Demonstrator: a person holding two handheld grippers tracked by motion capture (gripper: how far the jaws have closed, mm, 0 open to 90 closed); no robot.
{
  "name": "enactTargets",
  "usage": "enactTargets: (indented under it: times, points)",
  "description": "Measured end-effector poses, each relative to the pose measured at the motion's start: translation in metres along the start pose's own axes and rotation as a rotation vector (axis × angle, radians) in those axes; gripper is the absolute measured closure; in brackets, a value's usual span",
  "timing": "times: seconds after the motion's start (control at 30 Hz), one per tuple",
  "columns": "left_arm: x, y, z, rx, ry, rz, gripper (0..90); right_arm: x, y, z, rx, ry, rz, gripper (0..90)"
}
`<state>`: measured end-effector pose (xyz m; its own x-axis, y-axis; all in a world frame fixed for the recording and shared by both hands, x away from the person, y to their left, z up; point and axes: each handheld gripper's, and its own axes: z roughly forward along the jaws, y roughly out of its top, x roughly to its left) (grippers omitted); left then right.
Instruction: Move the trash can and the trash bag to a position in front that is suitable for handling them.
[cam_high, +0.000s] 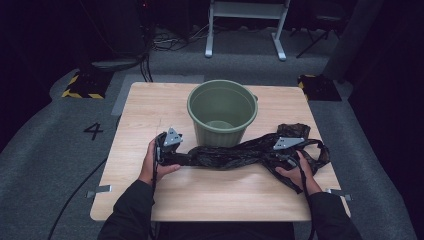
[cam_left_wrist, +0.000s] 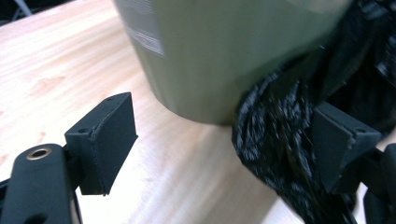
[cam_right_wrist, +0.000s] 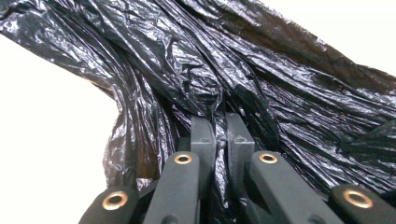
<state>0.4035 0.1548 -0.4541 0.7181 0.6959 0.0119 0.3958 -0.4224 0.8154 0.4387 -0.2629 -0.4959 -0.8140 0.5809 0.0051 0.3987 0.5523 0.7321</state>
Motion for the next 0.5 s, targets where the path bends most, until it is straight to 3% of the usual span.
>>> enactTargets:
  times: [0.07,0.1,0.13,0.2,0.27,0.37,0.4,0.47,0.5]
  points:
    - [-0.006,-0.007,0.000,0.077,-0.044,0.010,19.6,-0.004,-0.004,-0.007,0.014,-0.008,-0.005,86.5]
    - [-0.010,-0.010,0.002,0.112,-0.050,0.019,25.1,-0.005,-0.005,-0.008,0.015,-0.006,-0.008,86.2]
    - [-0.010,-0.010,0.002,0.112,-0.050,0.019,25.4,-0.007,-0.006,-0.010,0.020,-0.002,-0.005,85.7]
    - [-0.017,-0.020,0.003,0.184,-0.040,0.062,22.4,-0.009,-0.008,-0.012,0.028,0.006,-0.014,85.2]
    - [-0.017,-0.027,0.001,0.192,-0.046,0.038,21.1,-0.010,-0.010,-0.014,0.026,0.011,-0.017,85.2]
    - [-0.017,-0.032,-0.003,0.183,-0.050,0.020,20.6,-0.010,-0.012,-0.016,0.025,0.019,-0.020,85.2]
    - [-0.016,-0.036,-0.011,0.143,-0.046,0.010,20.6,-0.010,-0.013,-0.017,0.024,0.032,-0.024,85.5]
    - [-0.011,-0.035,-0.022,0.043,-0.031,-0.065,19.5,-0.010,-0.014,-0.018,0.023,0.032,-0.028,86.1]
    - [-0.011,-0.035,-0.022,0.043,-0.031,-0.065,20.5,-0.011,-0.014,-0.018,0.022,0.025,-0.024,86.2]
